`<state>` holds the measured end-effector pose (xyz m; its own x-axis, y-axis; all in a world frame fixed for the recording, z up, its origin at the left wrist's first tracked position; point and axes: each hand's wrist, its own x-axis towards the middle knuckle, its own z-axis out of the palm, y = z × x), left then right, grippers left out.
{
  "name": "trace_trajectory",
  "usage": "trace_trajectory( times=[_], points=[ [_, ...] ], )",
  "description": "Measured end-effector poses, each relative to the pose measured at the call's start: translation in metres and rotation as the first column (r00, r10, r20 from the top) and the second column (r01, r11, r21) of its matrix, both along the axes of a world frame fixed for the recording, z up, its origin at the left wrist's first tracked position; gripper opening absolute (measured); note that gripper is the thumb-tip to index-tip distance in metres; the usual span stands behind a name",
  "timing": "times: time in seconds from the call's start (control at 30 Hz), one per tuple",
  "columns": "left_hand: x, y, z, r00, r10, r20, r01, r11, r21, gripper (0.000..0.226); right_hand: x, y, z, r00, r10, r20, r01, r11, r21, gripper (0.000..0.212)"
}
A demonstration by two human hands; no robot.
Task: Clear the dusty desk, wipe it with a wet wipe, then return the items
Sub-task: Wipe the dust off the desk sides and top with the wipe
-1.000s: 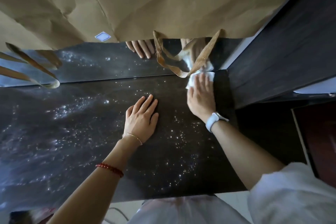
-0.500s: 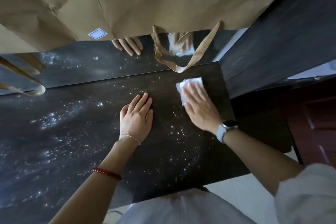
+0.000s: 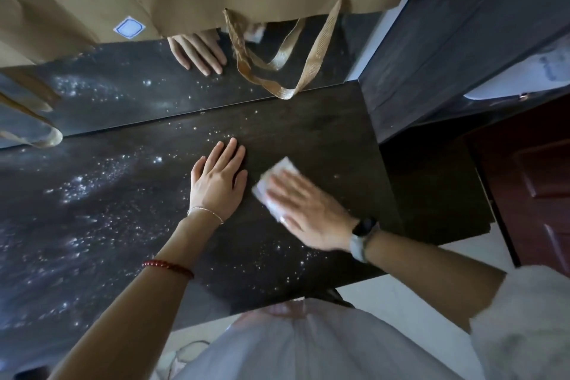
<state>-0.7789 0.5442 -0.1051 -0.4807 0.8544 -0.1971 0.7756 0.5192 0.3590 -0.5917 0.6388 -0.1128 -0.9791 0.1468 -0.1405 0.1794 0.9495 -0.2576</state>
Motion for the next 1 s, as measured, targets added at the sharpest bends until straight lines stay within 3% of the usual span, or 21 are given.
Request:
trace_trajectory(
  times=[0.07, 0.13, 0.2, 0.27, 0.3, 0.37, 0.47, 0.53, 0.63, 0.7, 0.77, 0.8, 0.87, 0.93, 1.0],
  points=[
    [0.001, 0.001, 0.001, 1.0, 0.005, -0.007, -0.005, 1.0, -0.002, 0.047, 0.032, -0.03, 0.01, 0.969, 0.247, 0.023, -0.245, 0.968, -0.055, 0.052],
    [0.003, 0.001, 0.001, 1.0, 0.008, -0.014, -0.008, 1.0, -0.011, 0.048, 0.042, -0.013, 0.012, 0.956, 0.292, -0.006, -0.292, 0.956, -0.025, 0.049],
    [0.005, 0.001, 0.0, 1.0, 0.023, -0.013, -0.023, 1.0, -0.008, 0.049, 0.032, 0.027, 0.004, 0.998, 0.061, -0.021, -0.06, 0.997, 0.037, 0.045],
    [0.006, 0.002, 0.0, 0.999, 0.031, -0.013, -0.031, 0.999, -0.008, 0.048, 0.011, 0.064, 0.008, 0.947, -0.313, -0.078, 0.319, 0.944, 0.084, 0.055],
    [0.007, 0.003, 0.0, 0.999, 0.033, -0.015, -0.033, 0.999, -0.009, 0.048, 0.002, 0.062, 0.005, 0.919, -0.387, -0.081, 0.393, 0.916, 0.084, 0.058],
    [0.007, 0.003, 0.001, 0.999, 0.041, -0.016, -0.041, 0.999, -0.015, 0.047, -0.001, 0.019, -0.002, 0.966, -0.243, -0.09, 0.247, 0.969, 0.032, 0.048],
    [0.007, 0.004, 0.003, 0.999, 0.052, -0.013, -0.053, 0.999, -0.006, 0.045, 0.035, -0.05, 0.007, 0.981, 0.178, -0.077, -0.184, 0.979, -0.083, 0.046],
    [0.009, 0.005, 0.004, 0.998, 0.057, -0.014, -0.057, 0.998, -0.007, 0.044, 0.059, -0.033, 0.009, 0.976, 0.206, -0.068, -0.211, 0.975, -0.072, 0.045],
    [0.012, 0.006, 0.004, 0.997, 0.079, -0.008, -0.079, 0.997, -0.002, 0.045, 0.073, 0.034, 0.002, 0.983, -0.18, -0.024, 0.18, 0.984, -0.007, 0.049],
    [0.015, 0.007, 0.004, 0.996, 0.085, -0.004, -0.085, 0.996, -0.01, 0.046, 0.071, 0.062, 0.001, 0.895, -0.443, -0.038, 0.445, 0.895, 0.043, 0.056],
    [0.017, 0.008, 0.004, 0.996, 0.085, -0.006, -0.085, 0.996, -0.028, 0.047, 0.062, 0.043, -0.005, 0.849, -0.524, -0.064, 0.527, 0.849, 0.036, 0.054],
    [0.017, 0.008, 0.005, 0.996, 0.085, -0.007, -0.085, 0.996, -0.038, 0.047, 0.061, 0.02, -0.007, 0.874, -0.481, -0.07, 0.483, 0.876, 0.001, 0.05],
    [0.017, 0.009, 0.007, 0.996, 0.083, -0.016, -0.083, 0.995, -0.046, 0.046, 0.073, -0.031, 0.0, 0.974, -0.221, -0.043, 0.218, 0.974, -0.065, 0.047],
    [0.018, 0.009, 0.009, 0.997, 0.075, -0.034, -0.076, 0.995, -0.056, 0.046, 0.101, -0.046, 0.009, 1.0, 0.004, -0.01, -0.005, 0.999, -0.046, 0.046],
    [0.019, 0.01, 0.01, 0.996, 0.071, -0.045, -0.074, 0.995, -0.064, 0.046, 0.122, -0.021, 0.009, 0.998, -0.066, 0.012, 0.066, 0.998, -0.003, 0.048]
  ],
)
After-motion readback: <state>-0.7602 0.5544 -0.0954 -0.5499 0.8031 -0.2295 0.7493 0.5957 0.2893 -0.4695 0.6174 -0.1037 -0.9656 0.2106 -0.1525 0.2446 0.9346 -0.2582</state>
